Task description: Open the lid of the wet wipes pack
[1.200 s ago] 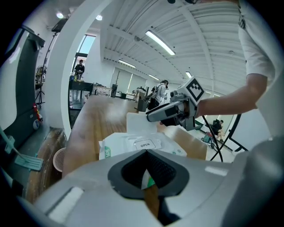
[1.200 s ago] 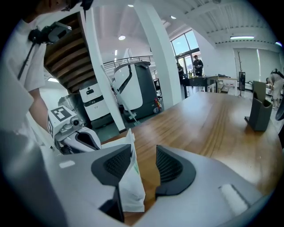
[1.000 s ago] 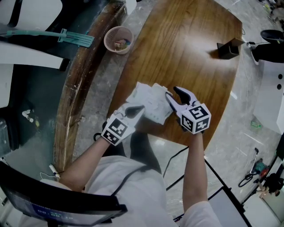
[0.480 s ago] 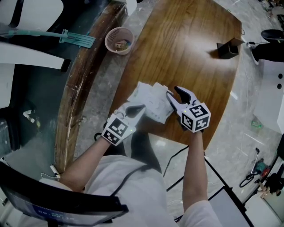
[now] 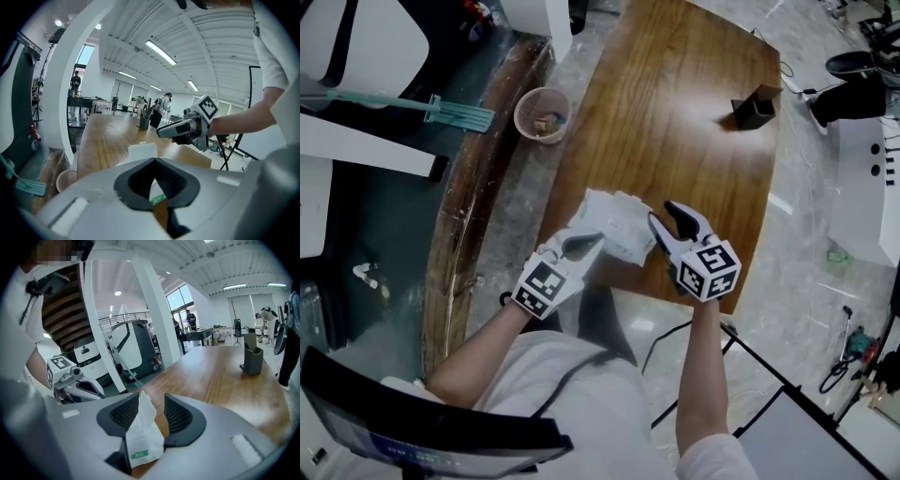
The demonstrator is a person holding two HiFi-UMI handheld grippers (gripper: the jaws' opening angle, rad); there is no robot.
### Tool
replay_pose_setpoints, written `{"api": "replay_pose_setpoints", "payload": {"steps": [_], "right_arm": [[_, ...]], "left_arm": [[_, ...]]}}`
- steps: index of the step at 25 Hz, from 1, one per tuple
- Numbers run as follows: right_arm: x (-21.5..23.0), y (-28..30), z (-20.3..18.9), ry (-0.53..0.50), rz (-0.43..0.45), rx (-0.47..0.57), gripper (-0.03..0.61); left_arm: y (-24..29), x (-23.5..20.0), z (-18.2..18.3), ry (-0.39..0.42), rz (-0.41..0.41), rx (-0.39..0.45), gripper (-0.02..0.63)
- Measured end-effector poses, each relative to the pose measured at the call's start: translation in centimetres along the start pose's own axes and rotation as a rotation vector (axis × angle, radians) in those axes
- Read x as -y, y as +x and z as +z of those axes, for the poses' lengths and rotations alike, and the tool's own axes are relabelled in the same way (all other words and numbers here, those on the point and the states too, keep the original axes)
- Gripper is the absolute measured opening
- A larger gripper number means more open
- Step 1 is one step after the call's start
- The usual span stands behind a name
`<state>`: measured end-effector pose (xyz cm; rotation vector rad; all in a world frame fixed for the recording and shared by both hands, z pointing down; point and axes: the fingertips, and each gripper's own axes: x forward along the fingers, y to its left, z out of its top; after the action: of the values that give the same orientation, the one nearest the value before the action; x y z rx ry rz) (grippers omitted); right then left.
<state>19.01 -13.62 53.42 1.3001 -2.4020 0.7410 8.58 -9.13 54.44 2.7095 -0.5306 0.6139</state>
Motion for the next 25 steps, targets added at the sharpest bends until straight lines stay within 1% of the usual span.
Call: {"api": "replay_pose_setpoints", "payload": {"steps": [4, 7, 12, 19, 22, 25], "right_arm": [[-1.6, -2.0, 0.8, 0.014, -0.042, 0.057, 0.157], [-2.9, -3.4, 0.9, 0.017, -0.079, 0.101, 0.105], [-5.3, -6.0, 1.1, 0.049, -0.134, 0.183, 0.068], [-10.3, -8.5, 1.6, 0.06, -0.175, 0.268, 0.049], [-12.9, -9.8, 2.6, 0.066, -0.194, 0.334, 0.048], [-15.1, -11.4, 3.4, 0.069, -0.239, 0.409, 0.037]], "left_arm": [[-0.9, 0.8, 2.1, 0.047, -0.04, 0.023, 0.005], [-1.6, 1.7, 3.4, 0.081, -0.069, 0.042, 0.005], [-2.7, 3.2, 5.1, 0.138, -0.119, 0.067, 0.005], [-6.0, 4.4, 6.8, 0.179, -0.181, 0.107, 0.005], [-7.6, 4.8, 7.6, 0.201, -0.21, 0.13, 0.005], [-8.8, 5.3, 8.1, 0.219, -0.244, 0.155, 0.005]]}}
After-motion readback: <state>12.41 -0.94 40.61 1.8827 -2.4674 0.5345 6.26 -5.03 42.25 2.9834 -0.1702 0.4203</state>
